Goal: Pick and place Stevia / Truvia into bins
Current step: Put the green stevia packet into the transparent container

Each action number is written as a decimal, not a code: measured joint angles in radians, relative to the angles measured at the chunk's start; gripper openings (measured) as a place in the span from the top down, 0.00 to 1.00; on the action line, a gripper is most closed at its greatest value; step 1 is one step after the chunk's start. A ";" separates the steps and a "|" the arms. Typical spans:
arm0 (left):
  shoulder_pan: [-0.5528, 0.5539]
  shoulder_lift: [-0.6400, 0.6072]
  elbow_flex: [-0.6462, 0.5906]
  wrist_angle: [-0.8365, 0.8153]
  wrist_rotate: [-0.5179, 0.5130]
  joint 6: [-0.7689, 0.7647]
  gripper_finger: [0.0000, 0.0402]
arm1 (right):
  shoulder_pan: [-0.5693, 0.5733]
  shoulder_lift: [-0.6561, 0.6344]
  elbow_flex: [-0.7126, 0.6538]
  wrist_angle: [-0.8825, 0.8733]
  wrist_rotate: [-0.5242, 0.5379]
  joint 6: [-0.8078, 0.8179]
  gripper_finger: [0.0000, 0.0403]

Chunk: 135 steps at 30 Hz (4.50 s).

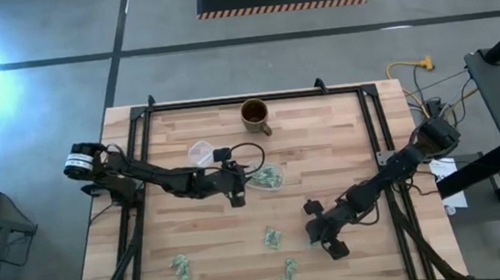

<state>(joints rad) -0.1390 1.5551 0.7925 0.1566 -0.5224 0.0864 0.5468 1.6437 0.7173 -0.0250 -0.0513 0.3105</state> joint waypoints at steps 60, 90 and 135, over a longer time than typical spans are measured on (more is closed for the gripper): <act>-0.072 -0.216 -0.013 -0.264 -0.001 -0.004 0.66 | -0.377 -0.078 0.057 0.072 0.397 -0.401 0.63; -0.072 -0.215 -0.014 -0.248 0.000 -0.019 0.66 | 0.075 -0.153 0.056 -0.349 0.115 0.213 0.75; -0.073 -0.215 -0.014 -0.245 0.000 -0.029 0.66 | 0.136 -0.121 -0.072 -0.276 0.169 0.441 0.82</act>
<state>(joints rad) -0.2123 1.3403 0.7784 -0.0887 -0.5220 0.0570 0.6830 1.5230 0.6458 -0.3012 0.1173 0.7519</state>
